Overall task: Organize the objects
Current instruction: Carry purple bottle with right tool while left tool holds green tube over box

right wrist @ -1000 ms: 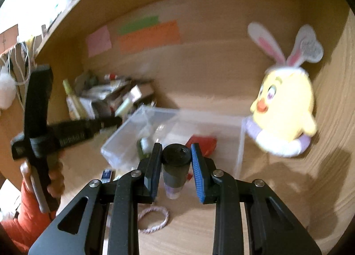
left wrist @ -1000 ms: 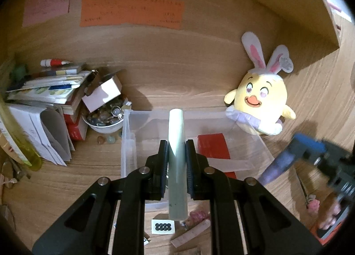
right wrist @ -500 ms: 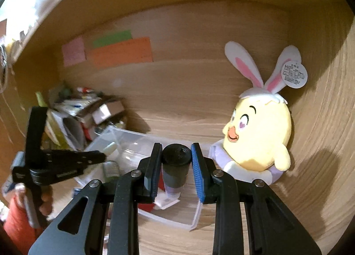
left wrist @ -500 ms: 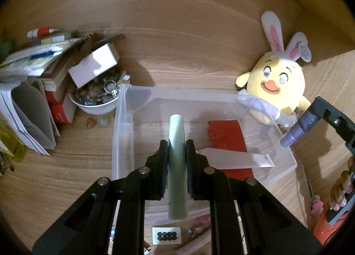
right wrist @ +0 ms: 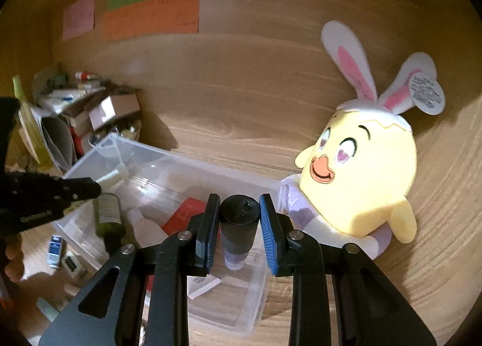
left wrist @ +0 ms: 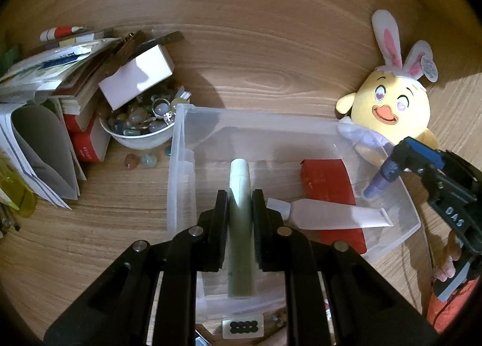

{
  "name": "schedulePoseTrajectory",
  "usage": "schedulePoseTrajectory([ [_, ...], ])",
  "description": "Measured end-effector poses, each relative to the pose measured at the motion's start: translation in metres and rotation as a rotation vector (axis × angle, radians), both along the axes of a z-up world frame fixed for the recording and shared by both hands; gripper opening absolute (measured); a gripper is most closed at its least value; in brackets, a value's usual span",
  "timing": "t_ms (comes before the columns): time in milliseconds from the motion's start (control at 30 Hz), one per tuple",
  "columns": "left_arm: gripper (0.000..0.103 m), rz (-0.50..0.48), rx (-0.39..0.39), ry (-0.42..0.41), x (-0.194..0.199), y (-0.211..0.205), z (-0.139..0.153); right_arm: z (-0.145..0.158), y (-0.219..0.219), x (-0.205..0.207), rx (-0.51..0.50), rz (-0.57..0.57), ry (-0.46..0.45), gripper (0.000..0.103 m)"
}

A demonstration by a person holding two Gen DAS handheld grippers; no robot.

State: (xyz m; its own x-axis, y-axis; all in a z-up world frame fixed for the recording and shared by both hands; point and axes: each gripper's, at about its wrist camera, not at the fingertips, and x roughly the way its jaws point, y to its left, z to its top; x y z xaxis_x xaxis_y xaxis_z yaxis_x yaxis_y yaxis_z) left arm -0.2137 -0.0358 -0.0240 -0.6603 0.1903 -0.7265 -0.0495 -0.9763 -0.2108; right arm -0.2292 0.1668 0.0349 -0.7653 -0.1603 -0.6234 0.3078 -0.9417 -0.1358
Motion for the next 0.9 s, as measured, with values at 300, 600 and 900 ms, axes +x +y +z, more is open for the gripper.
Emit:
schedulePoseTrajectory([
  [300, 0.015, -0.018, -0.028, 0.044, 0.011, 0.004, 0.01, -0.021, -0.034, -0.008, 0.083, 0.048, -0.037, 0.024],
  [600, 0.048, -0.028, -0.054, 0.109, 0.035, 0.007, 0.03, -0.035, -0.054, -0.013, 0.048, 0.112, -0.117, 0.024],
  [900, 0.064, -0.01, -0.086, 0.163, 0.063, -0.002, 0.041, -0.043, -0.063, -0.011, 0.03, 0.141, -0.166, 0.043],
])
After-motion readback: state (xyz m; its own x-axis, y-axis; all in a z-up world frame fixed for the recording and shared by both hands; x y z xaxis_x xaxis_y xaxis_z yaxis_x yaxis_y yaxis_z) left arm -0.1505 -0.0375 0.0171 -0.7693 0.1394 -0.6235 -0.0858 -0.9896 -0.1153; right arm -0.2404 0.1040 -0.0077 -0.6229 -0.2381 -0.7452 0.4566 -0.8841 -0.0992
